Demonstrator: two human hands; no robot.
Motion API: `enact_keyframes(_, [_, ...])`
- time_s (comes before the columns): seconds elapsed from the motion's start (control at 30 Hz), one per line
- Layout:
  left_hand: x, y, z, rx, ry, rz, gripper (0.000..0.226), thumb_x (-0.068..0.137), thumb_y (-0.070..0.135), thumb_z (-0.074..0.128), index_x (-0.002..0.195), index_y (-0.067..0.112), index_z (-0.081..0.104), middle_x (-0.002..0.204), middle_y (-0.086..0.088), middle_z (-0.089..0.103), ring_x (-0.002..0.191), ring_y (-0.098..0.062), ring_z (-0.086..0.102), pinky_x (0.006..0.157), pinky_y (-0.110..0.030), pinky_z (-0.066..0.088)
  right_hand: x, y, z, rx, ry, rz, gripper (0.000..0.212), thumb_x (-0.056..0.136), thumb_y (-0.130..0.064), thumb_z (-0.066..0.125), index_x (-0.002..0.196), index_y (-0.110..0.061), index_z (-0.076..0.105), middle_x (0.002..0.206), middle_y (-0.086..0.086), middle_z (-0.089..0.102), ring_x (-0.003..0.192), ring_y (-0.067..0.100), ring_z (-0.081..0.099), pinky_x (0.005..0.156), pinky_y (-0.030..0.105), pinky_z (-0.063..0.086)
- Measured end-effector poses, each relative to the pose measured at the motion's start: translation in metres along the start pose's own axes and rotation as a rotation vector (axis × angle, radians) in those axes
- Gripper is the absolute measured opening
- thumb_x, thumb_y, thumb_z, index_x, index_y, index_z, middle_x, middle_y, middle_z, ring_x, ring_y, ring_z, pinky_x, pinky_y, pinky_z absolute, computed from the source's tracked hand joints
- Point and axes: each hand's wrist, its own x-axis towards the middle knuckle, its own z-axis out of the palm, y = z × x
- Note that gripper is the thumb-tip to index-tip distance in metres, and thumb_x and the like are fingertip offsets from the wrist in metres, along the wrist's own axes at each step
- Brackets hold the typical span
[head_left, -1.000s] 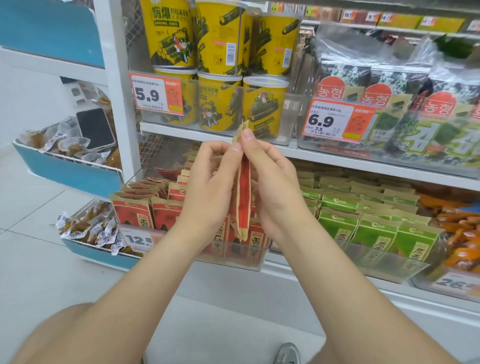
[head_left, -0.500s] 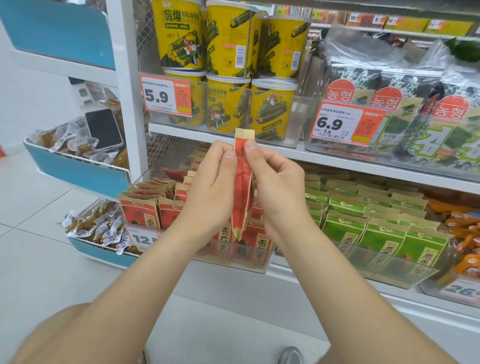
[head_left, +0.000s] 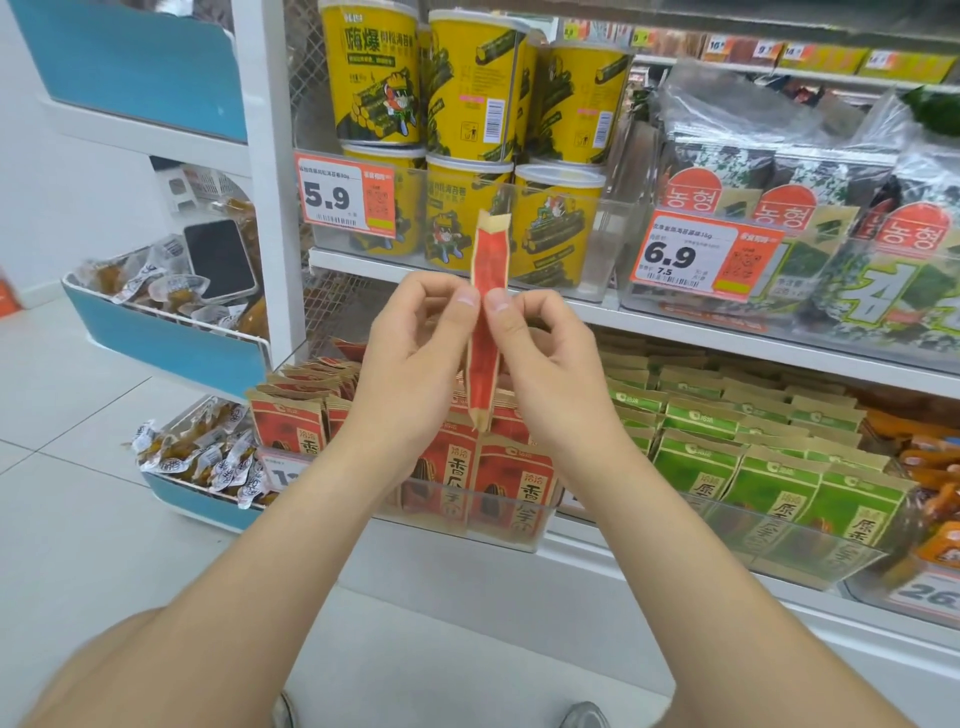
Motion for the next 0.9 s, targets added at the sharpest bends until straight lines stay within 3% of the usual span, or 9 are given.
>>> enact_keyframes(0.07, [-0.002,0.000,-0.002,0.063,-0.051,0.047,0.011,0.103,0.025,0.069,0.108,0.017,0.065,0.105,0.000,0.075,0.096,-0.017,0.072,0.085,-0.044,0.057,0.001,-0.001,-0.001,-0.002,0.055,-0.057,0.043,0.108,-0.045,0.061,0.103,-0.002,0.061,0.080,0.022,0.072,0.066,0.027,0.064,0.063,0.058,0.054])
enact_keyframes(0.13, [-0.005,0.000,-0.003,0.114,-0.108,0.076,0.019,0.095,0.022,0.074,0.109,0.017,0.062,0.109,0.003,0.074,0.103,-0.014,0.074,0.087,-0.044,0.058,0.003,-0.002,-0.003,-0.010,0.110,-0.093,0.046,0.110,-0.045,0.057,0.097,-0.001,0.063,0.065,0.009,0.062,0.056,0.013,0.054,0.051,0.037,0.043])
enact_keyframes(0.2, [-0.008,0.001,-0.006,0.144,-0.181,0.093,0.027,0.091,0.017,0.075,0.115,0.017,0.061,0.118,0.005,0.073,0.117,-0.013,0.071,0.096,-0.047,0.058,0.005,-0.001,-0.005,-0.020,0.153,-0.111,0.050,0.111,-0.045,0.053,0.092,0.000,0.064,0.062,-0.006,0.056,0.054,0.006,0.047,0.053,0.024,0.038])
enact_keyframes(0.27, [-0.009,0.002,-0.009,0.135,-0.220,0.108,0.032,0.092,0.011,0.075,0.120,0.017,0.062,0.124,0.004,0.073,0.124,-0.017,0.069,0.100,-0.050,0.058,0.006,0.000,-0.006,-0.044,0.142,-0.127,0.054,0.111,-0.047,0.052,0.088,0.000,0.064,0.063,-0.007,0.054,0.056,0.006,0.046,0.056,0.023,0.037])
enact_keyframes(0.43, [-0.009,0.010,-0.019,0.008,-0.210,0.055,0.037,0.101,-0.002,0.069,0.136,0.011,0.065,0.127,0.000,0.076,0.115,-0.022,0.075,0.080,-0.044,0.066,0.003,0.001,-0.012,-0.189,-0.052,-0.116,0.038,0.100,-0.039,0.075,0.088,-0.010,0.053,0.083,0.001,0.074,0.070,0.020,0.072,0.071,0.046,0.059])
enact_keyframes(0.57, [-0.008,0.016,-0.028,-0.044,-0.250,0.013,0.045,0.102,-0.007,0.065,0.140,0.017,0.065,0.131,0.006,0.076,0.122,-0.017,0.073,0.088,-0.048,0.063,0.002,0.003,-0.011,-0.248,-0.077,-0.168,0.041,0.097,-0.055,0.070,0.087,-0.020,0.052,0.085,0.002,0.076,0.078,0.039,0.069,0.075,0.063,0.057])
enact_keyframes(0.67, [-0.007,0.016,-0.033,-0.047,-0.259,-0.008,0.047,0.100,-0.007,0.068,0.139,0.017,0.066,0.130,0.006,0.077,0.123,-0.016,0.073,0.089,-0.048,0.063,0.004,0.005,-0.012,-0.247,-0.115,-0.190,0.041,0.099,-0.059,0.064,0.083,-0.025,0.049,0.077,-0.002,0.073,0.074,0.043,0.064,0.069,0.064,0.054])
enact_keyframes(0.8, [-0.004,0.015,-0.039,-0.043,-0.196,0.003,0.038,0.095,-0.003,0.075,0.129,0.014,0.072,0.117,0.000,0.082,0.110,-0.019,0.078,0.079,-0.035,0.067,0.006,0.007,-0.011,-0.209,-0.195,-0.164,0.048,0.101,-0.064,0.059,0.089,-0.019,0.046,0.091,0.022,0.071,0.087,0.053,0.067,0.074,0.070,0.056])
enact_keyframes(0.9, [-0.003,0.015,-0.042,-0.044,-0.188,0.004,0.034,0.094,-0.001,0.076,0.124,0.014,0.075,0.114,-0.002,0.082,0.108,-0.021,0.079,0.076,-0.029,0.064,0.006,0.003,-0.016,-0.162,-0.256,-0.121,0.040,0.105,-0.043,0.066,0.094,-0.011,0.045,0.102,0.016,0.075,0.095,0.047,0.073,0.082,0.070,0.058])
